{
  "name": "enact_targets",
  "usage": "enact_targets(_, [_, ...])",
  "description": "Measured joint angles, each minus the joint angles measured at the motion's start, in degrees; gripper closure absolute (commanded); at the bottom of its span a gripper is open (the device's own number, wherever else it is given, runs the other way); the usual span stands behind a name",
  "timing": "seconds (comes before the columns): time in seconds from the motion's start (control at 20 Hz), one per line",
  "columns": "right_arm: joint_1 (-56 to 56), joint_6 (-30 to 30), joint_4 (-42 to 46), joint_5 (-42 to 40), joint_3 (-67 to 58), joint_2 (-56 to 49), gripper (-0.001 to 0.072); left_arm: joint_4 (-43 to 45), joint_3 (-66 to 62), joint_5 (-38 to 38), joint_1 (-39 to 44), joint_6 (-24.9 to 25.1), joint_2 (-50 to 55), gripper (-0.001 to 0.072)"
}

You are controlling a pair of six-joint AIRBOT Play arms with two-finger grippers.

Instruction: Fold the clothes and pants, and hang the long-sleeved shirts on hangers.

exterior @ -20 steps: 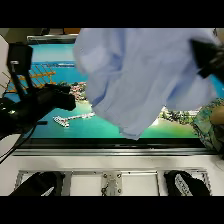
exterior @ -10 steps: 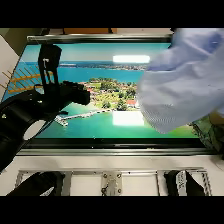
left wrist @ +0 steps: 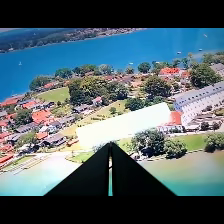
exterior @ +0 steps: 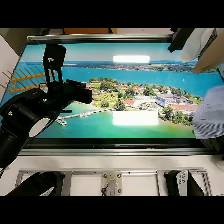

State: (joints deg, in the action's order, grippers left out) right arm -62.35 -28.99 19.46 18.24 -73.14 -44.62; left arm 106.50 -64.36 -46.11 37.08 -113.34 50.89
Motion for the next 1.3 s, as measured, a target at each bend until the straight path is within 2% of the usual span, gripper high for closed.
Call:
enact_targets(0.3, [-0.46,-0.22,3.02,-1.16,-6.93,-4.55,0.0699,-0.02,0.00,0.07,0.00,0.00,-0.11,0.0694])
enact_targets(1.3, [-0.39,-0.26,3.50,-1.88,-10.47,-7.13,0.0699,-0.09,0.00,0.07,0.00,0.00,-0.20,0.0694])
